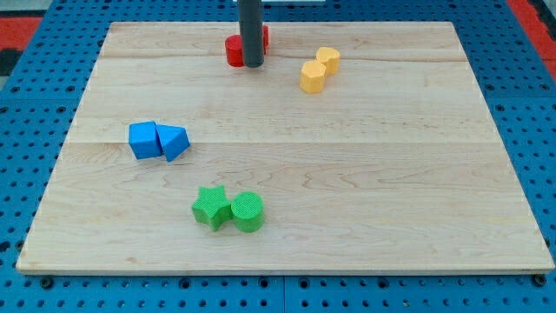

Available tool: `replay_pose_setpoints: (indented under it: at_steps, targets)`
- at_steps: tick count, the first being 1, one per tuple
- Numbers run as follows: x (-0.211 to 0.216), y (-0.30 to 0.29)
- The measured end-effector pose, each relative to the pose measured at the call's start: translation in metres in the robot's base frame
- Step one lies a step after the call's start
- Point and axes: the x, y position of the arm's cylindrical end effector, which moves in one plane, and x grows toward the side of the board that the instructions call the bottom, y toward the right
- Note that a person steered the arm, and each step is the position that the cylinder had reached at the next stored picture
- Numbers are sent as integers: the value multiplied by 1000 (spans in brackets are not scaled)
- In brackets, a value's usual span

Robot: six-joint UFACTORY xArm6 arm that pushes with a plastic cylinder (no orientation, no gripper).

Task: Push the yellow blocks slightly to the top

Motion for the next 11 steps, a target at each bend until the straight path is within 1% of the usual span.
replay_pose_setpoints:
  at_steps: [1,2,3,4,5,6,7,8,9,10,11]
  targets:
    - [18,0]
    - [12,31]
    - [2,94]
    - [5,110]
    - [32,77]
    - [74,49]
    - [98,82]
    - [79,113]
    - [53,124]
    - [37,137]
    - [51,138]
